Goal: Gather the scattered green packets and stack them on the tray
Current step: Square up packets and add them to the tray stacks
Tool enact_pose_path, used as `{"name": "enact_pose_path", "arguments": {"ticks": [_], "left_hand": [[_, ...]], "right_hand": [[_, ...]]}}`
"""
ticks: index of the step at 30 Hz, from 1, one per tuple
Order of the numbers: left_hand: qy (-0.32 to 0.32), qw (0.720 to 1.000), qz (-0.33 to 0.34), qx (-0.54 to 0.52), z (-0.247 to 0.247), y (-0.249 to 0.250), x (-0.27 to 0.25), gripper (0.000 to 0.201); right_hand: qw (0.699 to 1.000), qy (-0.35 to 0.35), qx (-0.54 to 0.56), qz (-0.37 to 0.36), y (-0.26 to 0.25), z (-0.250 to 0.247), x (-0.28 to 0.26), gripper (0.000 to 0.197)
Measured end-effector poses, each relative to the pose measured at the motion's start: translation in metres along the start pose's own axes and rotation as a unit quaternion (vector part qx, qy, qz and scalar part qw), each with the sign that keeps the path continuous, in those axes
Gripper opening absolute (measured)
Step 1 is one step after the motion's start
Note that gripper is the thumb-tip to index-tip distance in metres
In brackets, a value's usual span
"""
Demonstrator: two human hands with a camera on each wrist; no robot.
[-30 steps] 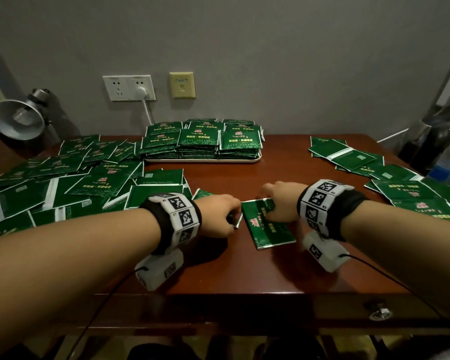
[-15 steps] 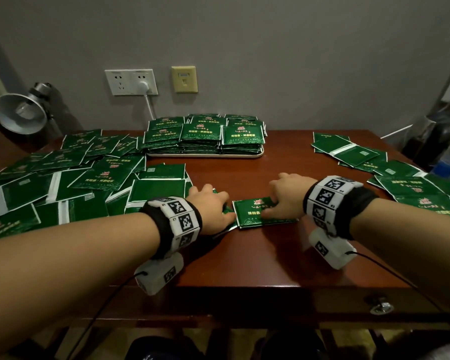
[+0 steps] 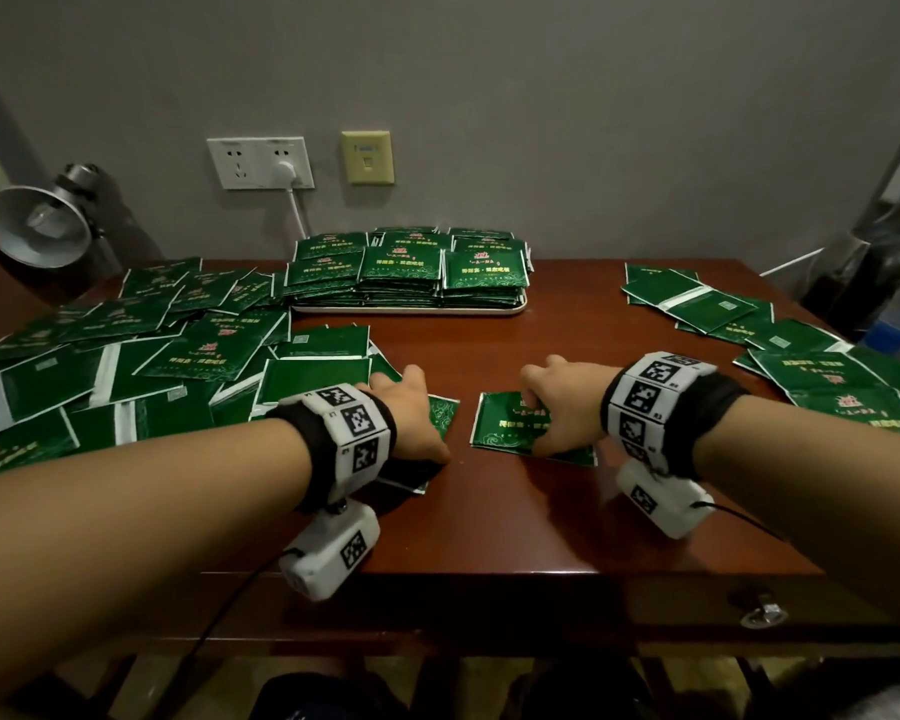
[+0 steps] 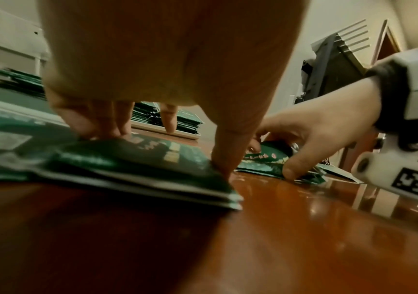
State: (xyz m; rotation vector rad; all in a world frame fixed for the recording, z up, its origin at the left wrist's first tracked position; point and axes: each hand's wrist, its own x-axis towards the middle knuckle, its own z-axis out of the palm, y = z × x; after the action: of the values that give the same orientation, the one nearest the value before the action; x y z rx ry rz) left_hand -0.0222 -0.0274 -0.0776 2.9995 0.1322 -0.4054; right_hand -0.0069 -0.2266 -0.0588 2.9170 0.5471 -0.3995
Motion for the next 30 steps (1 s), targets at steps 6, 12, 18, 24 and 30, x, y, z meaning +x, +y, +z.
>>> {"name": "enact_pose_path", "arguments": {"ticks": [6, 12, 18, 24, 30], "left_hand": [[-0.022, 1.0, 0.008, -0.003, 0.0, -0.005, -0.003, 0.047], [0.032, 0.991, 0.079, 0.106, 0.003, -0.012, -0.008, 0.044], [0.031, 0.981, 0.166, 0.096, 0.003, -0.022, -0.011, 0.043], [0.082, 0.966, 0.227, 0.09, -0.001, -0.026, -0.011, 0.038], [0.117, 0.958, 0.22, 0.14, -0.017, -0.034, -0.005, 0.092]], "right_hand": [[0.999, -0.028, -0.025, -0.018, -0.006, -0.005, -0.003, 0.069], [0.998, -0.006, -0.058, -0.009, -0.007, -0.01, -0.005, 0.075], [0.993, 0.1, -0.051, -0.019, -0.007, -0.017, -0.006, 0.049], [0.992, 0.128, -0.011, -0.011, -0.005, -0.021, -0.002, 0.044], [0.988, 0.146, 0.041, 0.017, -0.003, -0.026, -0.003, 0.048]]}}
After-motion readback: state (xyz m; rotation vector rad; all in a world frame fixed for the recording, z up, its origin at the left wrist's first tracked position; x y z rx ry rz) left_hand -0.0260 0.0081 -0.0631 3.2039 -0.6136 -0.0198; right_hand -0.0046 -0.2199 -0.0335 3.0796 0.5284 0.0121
